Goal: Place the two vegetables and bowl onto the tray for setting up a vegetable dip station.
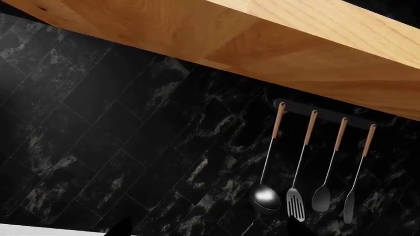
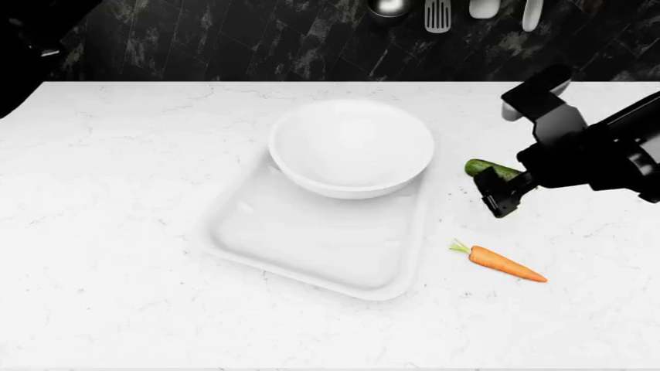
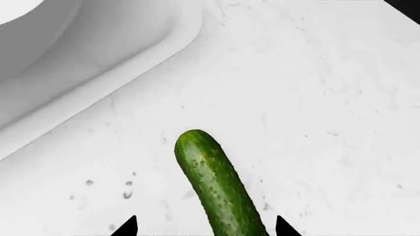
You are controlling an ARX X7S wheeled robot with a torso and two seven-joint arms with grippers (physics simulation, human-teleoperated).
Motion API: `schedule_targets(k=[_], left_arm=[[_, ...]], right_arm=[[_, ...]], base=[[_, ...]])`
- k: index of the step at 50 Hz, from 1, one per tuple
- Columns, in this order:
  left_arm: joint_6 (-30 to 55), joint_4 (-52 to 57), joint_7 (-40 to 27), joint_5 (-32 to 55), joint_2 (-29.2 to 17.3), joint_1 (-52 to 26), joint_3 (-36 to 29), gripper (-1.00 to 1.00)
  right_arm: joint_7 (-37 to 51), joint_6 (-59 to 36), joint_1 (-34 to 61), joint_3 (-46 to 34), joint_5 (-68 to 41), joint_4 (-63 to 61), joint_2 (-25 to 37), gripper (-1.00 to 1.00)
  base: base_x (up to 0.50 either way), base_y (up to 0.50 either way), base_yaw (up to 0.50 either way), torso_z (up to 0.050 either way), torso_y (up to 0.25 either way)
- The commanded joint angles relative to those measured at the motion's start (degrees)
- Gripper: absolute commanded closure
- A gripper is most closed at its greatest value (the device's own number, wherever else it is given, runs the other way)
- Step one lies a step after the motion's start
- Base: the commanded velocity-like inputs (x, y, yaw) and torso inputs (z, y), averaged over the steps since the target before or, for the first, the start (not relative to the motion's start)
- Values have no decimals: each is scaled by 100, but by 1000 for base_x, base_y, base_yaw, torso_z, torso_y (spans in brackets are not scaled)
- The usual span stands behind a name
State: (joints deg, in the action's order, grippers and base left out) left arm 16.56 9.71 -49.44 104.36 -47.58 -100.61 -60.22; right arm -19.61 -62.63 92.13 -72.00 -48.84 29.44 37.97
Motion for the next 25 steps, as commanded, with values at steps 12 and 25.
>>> schedule_targets(k=[12, 25], left_arm=[[35, 75, -46, 5, -5, -19, 49, -100], [65, 121, -61, 7, -9, -22, 68, -100]], right_arm=[[218, 21, -169, 55, -29, -91, 111, -100], [477, -64, -293, 147, -121, -291, 292, -100]], base=[[0, 0, 0, 0, 0], [0, 0, 0, 0, 0]])
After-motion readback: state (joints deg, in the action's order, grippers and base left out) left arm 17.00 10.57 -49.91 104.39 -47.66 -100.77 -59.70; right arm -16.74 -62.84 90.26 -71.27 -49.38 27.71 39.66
